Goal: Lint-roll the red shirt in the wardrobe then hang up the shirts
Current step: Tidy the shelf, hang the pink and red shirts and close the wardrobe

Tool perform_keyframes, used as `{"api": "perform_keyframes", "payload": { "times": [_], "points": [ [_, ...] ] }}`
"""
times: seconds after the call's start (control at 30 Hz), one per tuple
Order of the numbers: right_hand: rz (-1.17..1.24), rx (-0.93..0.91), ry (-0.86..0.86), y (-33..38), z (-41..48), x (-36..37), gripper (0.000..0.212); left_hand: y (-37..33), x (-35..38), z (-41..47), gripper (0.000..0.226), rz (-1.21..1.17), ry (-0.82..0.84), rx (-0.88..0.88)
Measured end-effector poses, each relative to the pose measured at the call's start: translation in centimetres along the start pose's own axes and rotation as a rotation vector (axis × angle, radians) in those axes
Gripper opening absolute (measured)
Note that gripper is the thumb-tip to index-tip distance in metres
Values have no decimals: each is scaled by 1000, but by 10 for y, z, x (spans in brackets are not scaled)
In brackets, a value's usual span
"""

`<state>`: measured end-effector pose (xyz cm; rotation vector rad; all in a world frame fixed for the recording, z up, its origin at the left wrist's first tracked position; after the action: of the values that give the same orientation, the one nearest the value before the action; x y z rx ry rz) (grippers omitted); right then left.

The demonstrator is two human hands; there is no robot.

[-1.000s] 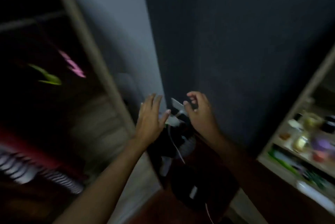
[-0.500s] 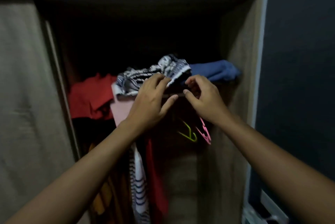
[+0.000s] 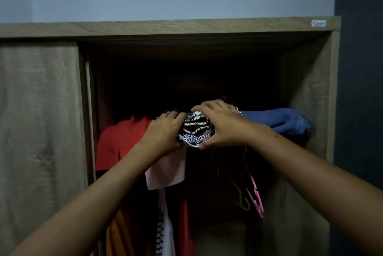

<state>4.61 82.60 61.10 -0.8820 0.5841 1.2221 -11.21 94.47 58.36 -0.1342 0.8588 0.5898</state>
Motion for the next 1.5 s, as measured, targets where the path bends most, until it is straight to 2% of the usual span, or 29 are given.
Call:
{"api": "perform_keyframes", "payload": {
  "times": [0.1,0.2,0.37,0.43,0.6,0.7,0.8,0.87,0.97,1.07,1.13,1.2,1.33,1.4,1.5],
  "points": [
    [-39,-24,41,0,3,1,112,5,-8,8,52,-26,-15,0],
    [-58,9,48,3,7,-2,102,9,-15,15,43,-33,-16,-2],
    [-47,33,5,4,19,-14,55,10,-26,23,43,-66,15,-56],
    [-31,68,2,1,27,-20,43,9,-27,26,44,-83,11,-77],
    [-8,230,97,-16,38,-26,36,3,-27,31,46,-76,57,-92],
    [-63,258,59,-19,33,-27,28,-2,-24,31,43,-28,108,-120],
    [-98,282,5,-16,31,-31,24,-10,-28,34,35,-4,88,-153],
    [23,318,-30,-21,31,-35,20,-17,-37,41,34,-1,39,-166],
    [331,407,-180,-41,26,-42,11,-32,-51,57,28,-74,-52,-163],
    [658,551,-320,-62,16,-43,17,-56,-59,74,26,-179,-131,-156],
    [750,613,-432,-77,7,-47,22,-76,-61,86,28,-241,-176,-129],
    [692,646,-545,-92,-6,-53,27,-97,-61,97,30,-297,-213,-93],
    [285,584,-724,-116,-38,-72,46,-132,-53,120,31,-349,-319,-9],
    [133,520,-715,-126,-54,-76,48,-144,-45,128,30,-340,-338,81],
    [-92,418,-559,-134,-73,-70,32,-150,-30,131,36,-253,-228,180]
  ]
}}
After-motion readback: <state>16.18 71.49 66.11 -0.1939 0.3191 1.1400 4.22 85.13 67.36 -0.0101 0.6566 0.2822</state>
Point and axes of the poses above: each hand's wrist, its own z-axis towards the middle knuckle, its own x-axis out of the palm, y = z × x, the point moved 2 cm from there along z, towards the middle knuckle, and after that the axes turned 6 degrees about -z, right-handed, at the moved point
